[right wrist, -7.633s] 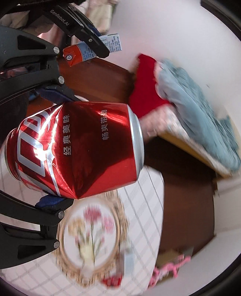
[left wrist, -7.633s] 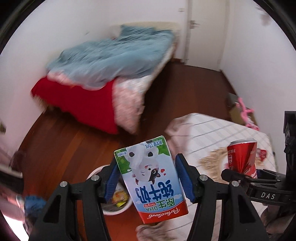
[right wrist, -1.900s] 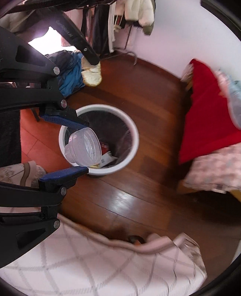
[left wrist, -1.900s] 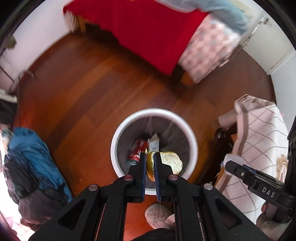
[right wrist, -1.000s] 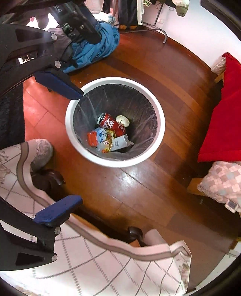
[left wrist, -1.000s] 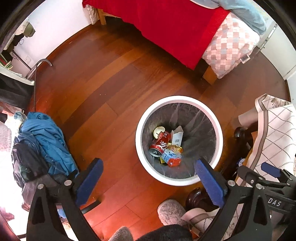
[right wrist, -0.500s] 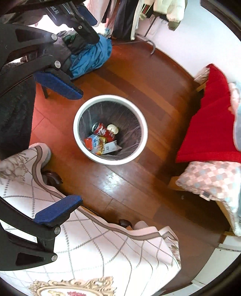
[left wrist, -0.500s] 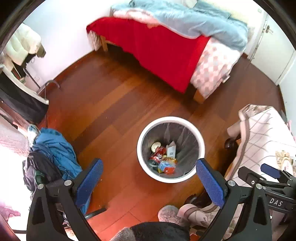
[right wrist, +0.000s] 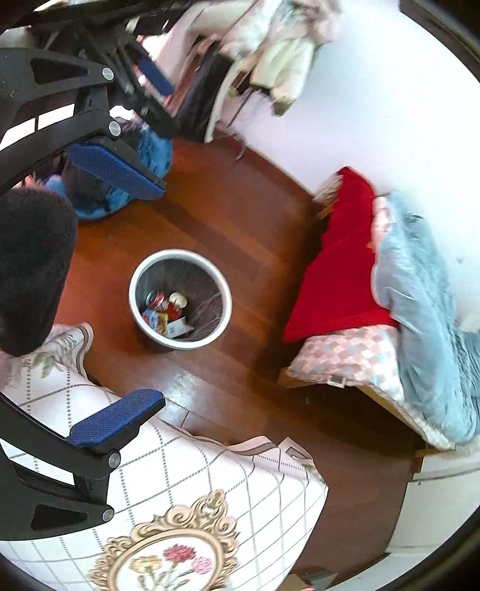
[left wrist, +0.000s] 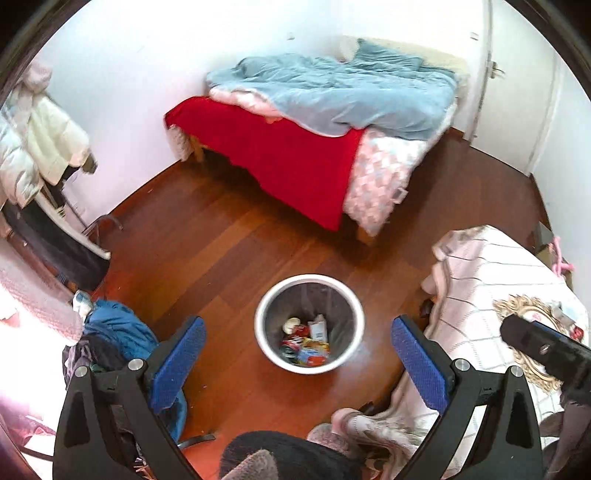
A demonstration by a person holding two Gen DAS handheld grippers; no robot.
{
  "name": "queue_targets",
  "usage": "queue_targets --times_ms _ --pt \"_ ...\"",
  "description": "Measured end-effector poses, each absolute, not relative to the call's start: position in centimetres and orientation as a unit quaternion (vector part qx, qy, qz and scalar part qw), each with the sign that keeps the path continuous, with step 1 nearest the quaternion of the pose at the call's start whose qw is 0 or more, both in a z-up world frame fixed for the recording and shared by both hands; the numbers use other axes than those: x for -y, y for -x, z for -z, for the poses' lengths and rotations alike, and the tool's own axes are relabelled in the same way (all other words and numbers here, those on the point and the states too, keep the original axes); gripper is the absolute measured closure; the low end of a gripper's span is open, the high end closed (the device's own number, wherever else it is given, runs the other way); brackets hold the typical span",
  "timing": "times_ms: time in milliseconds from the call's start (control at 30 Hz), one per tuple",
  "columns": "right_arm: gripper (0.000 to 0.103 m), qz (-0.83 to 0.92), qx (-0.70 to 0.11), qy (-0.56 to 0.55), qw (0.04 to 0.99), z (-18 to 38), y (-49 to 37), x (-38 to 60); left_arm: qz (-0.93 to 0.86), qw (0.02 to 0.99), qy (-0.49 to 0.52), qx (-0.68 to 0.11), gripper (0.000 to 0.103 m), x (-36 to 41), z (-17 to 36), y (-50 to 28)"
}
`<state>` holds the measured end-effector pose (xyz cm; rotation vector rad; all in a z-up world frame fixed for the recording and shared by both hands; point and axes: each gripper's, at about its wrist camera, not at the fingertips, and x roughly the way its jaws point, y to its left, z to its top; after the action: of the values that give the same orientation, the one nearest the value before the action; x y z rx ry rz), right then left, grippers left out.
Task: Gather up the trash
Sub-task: 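Swing both tools back toward the table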
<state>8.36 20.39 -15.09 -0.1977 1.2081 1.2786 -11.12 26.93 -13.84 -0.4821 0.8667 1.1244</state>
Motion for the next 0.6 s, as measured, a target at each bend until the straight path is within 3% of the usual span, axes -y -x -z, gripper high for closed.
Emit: queue_targets --times_ms 267,600 --pt "0.000 -0.467 -0.560 0.042 0.682 16.5 -19.2 -10.4 -0.434 0.760 0.217 -0.433 0.000 -23.6 18.1 -0.9" --pt "0.000 -0.247 -0.611 0.072 0.749 26.3 -40.8 1.7 -0.303 0.775 0.161 -0.530 0.000 -18.4 28.4 -22.2"
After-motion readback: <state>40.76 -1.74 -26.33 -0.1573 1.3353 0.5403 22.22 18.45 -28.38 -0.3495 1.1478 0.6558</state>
